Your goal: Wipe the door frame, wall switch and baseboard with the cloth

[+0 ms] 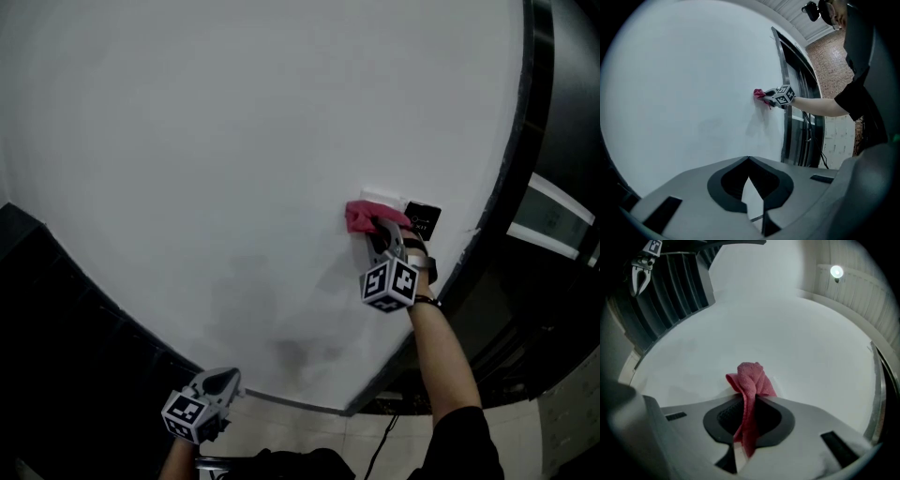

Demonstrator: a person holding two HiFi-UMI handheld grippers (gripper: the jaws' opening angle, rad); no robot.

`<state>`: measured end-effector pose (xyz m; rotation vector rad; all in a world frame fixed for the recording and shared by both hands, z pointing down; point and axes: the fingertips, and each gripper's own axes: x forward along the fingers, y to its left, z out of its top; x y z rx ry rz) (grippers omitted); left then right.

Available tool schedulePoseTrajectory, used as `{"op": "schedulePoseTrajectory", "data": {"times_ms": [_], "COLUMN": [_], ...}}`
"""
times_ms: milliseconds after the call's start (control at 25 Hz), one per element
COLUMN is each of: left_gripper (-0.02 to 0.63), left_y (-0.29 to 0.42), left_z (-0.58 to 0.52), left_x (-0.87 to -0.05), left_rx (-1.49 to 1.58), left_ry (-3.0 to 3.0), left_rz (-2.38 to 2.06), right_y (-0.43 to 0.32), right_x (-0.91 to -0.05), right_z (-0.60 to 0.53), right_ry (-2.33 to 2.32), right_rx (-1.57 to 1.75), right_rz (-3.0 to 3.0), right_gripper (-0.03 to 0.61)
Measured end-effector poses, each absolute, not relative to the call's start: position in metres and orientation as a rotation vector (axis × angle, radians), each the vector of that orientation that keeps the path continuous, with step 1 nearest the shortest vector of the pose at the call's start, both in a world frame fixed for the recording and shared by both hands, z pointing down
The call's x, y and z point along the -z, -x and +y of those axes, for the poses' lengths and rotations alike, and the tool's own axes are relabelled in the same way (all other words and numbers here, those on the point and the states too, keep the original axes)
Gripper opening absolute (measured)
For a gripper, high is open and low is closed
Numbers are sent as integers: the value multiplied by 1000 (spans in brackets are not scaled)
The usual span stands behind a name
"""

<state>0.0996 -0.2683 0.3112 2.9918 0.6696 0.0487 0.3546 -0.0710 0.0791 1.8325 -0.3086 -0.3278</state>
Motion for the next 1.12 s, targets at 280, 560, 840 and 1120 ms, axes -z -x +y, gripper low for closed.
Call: {"op": "schedulePoseTrajectory", "data": {"times_ms": [280, 560, 840, 1120], "left_gripper": [-8, -8, -8, -8], "left_y": [-97, -93, -93, -100], "left_z": [-266, -271, -269, -265], "left_x": [-316, -315, -323, -329], "left_rx": [-73, -73, -93, -97], "left_ry": [-2995, -3005, -2991, -2997], "left_rz": [676, 655, 646, 618], "right_y": [-357, -358, -355, -338], "right_x": [-96, -99, -104, -57], "right_z": [-69, -70, -83, -108], "right_ry": [-1834, -1853, -1980, -2550], "right_rx": [313, 309, 226, 287], "right_rz": [-321, -318, -419, -877], "right_gripper": [49, 49, 49, 49]}}
